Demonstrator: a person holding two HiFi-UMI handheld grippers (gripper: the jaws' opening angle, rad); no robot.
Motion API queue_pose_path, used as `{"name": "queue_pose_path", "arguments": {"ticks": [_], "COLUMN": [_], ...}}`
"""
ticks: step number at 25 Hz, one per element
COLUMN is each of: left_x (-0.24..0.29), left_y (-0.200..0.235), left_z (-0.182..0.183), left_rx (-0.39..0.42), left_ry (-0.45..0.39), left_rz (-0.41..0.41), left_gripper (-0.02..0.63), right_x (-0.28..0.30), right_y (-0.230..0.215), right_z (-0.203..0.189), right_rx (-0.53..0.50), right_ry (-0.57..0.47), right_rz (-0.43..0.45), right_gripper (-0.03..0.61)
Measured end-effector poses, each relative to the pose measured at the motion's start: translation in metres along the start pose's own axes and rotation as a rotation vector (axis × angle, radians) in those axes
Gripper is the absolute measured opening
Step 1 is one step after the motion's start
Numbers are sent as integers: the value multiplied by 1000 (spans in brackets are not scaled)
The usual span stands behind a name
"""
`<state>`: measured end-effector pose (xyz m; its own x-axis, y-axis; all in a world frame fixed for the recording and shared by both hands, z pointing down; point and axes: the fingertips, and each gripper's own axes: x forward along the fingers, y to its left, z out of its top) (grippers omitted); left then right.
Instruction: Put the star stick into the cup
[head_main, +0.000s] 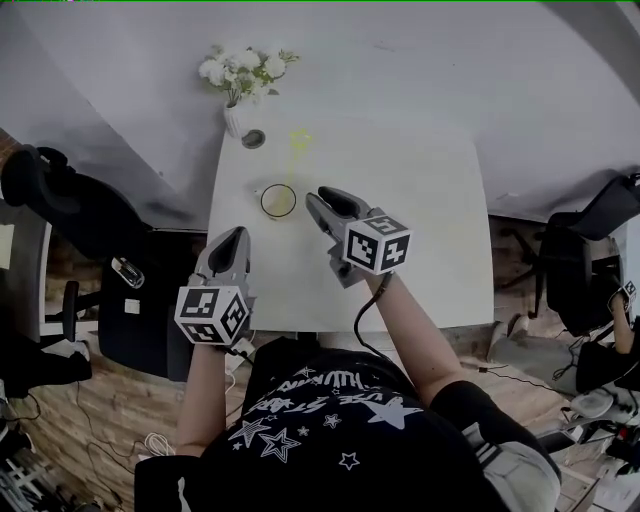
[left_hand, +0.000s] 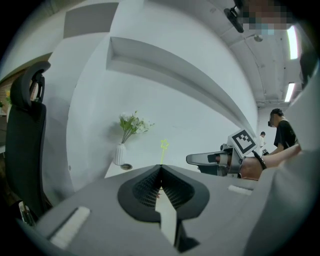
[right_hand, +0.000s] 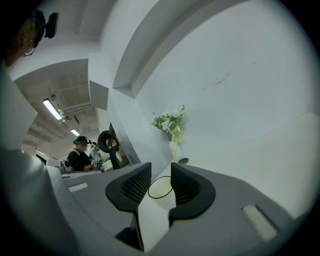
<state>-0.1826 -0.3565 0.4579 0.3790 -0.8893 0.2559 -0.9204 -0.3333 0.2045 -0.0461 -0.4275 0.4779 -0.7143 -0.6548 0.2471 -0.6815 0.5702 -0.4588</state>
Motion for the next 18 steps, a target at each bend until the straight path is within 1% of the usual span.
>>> {"name": "queue_pose_path", "arguments": {"ticks": [3, 6, 10, 14, 18], "left_x": [-13, -22, -34, -46, -58], "left_y": [-14, -28, -46, -62, -77], "left_z": [1, 2, 1, -1, -6], "left_rx": [8, 14, 20, 24, 25], "left_ry": [-12, -23, -37, -48, -53], "left_rz": [-2, -1, 3, 4, 5], "left_gripper": [3, 3, 3, 3, 3], "right_x": [-22, -42, -67, -89, -109], "right_y": [9, 14, 20, 31, 39], "right_z": [3, 6, 6, 6, 2], "right_rx": [-12, -17, -30, -45, -64], "right_ry": [-21, -44, -56, -67, -68], "right_rz": [4, 6, 15, 43, 50], "right_gripper": [116, 57, 15, 15, 15]}}
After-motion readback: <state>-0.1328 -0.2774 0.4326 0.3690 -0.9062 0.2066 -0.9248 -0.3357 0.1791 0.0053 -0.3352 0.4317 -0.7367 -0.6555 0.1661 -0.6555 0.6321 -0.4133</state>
